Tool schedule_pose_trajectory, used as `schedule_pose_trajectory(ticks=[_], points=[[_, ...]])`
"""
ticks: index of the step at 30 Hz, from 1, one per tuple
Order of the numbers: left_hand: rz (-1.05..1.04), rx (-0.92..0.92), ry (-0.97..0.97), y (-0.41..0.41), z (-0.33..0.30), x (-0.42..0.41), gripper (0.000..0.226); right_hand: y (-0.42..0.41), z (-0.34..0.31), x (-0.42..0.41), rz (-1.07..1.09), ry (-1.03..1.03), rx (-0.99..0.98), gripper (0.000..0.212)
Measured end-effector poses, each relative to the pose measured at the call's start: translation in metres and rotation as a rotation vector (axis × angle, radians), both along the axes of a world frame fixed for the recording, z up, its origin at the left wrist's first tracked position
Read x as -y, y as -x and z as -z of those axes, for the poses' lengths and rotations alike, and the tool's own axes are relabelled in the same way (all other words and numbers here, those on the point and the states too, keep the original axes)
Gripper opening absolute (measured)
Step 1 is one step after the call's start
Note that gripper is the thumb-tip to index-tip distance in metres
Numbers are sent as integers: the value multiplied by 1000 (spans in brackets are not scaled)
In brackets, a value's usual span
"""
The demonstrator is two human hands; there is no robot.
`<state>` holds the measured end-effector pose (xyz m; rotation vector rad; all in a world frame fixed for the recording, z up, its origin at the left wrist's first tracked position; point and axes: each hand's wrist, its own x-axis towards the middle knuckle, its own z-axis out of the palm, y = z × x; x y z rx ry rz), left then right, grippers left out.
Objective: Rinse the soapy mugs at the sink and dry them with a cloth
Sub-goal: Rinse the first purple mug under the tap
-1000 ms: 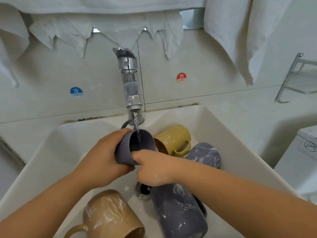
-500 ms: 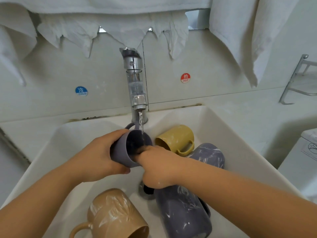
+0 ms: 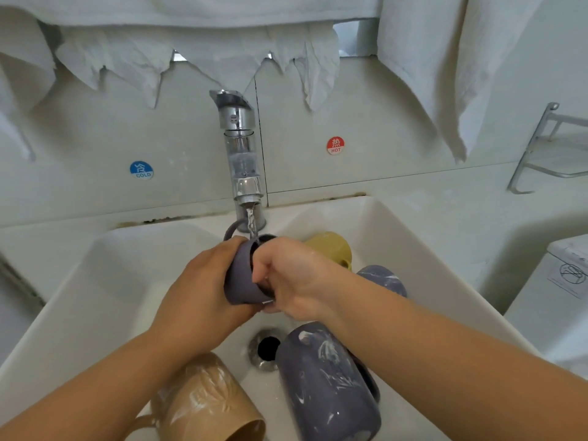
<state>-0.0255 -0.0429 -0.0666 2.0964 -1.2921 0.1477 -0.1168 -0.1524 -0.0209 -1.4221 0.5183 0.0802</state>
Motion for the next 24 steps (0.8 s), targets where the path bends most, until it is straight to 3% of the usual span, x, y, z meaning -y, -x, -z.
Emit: schedule_pose_trajectory(ticks=[2,6,10,15,18,22,24], points=[[-10,10,-14,0,1,-1,69,4,-2,-3,-120,263,57,15],[51,-20,-61,-6,-6,-9,75,12,3,-3,-321,553,91,22],[70,-107,-93,-17,-15,-15,76,17,8,1,-516,926,88,13],[97,-224,-134,-29,-20,-21,88,11,17,17,-663,1620,133,43],[163,-329,-224,-28,-21,-21,90,7,13,29,-839,2027,241,39],[249,-515,-254,-25,-28,-20,90,2,6,45,-981,2272,415,38],[277,-545,-262,-26,-32,-21,89,0,3,49,-951,2242,474,39]])
